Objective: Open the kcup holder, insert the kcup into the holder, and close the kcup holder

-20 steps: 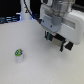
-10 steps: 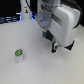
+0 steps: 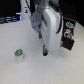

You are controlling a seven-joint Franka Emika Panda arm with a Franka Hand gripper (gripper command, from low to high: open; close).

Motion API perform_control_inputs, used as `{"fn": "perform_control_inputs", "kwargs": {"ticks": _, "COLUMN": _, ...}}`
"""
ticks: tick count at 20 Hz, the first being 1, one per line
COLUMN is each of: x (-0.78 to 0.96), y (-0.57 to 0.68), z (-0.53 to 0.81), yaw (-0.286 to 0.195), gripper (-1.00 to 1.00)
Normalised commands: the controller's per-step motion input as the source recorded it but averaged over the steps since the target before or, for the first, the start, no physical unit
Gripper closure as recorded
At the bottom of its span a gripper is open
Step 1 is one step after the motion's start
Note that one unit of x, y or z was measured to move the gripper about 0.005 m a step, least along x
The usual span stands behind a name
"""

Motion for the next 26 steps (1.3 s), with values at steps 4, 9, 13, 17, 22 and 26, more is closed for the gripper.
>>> {"fn": "perform_control_inputs", "kwargs": {"ticks": 4, "x": -0.21, "y": -0.49, "z": 0.02, "yaw": -0.265, "gripper": -1.00}}
{"fn": "perform_control_inputs", "kwargs": {"ticks": 9, "x": -0.33, "y": -0.51, "z": -0.01, "yaw": -0.247, "gripper": -1.00}}
{"fn": "perform_control_inputs", "kwargs": {"ticks": 13, "x": -0.33, "y": -0.52, "z": -0.09, "yaw": -0.244, "gripper": -1.00}}
{"fn": "perform_control_inputs", "kwargs": {"ticks": 17, "x": -0.32, "y": -0.54, "z": -0.15, "yaw": -0.243, "gripper": -1.00}}
{"fn": "perform_control_inputs", "kwargs": {"ticks": 22, "x": -0.29, "y": -0.55, "z": -0.25, "yaw": -0.251, "gripper": -1.00}}
{"fn": "perform_control_inputs", "kwargs": {"ticks": 26, "x": -0.17, "y": -0.56, "z": -0.35, "yaw": -0.259, "gripper": -1.00}}
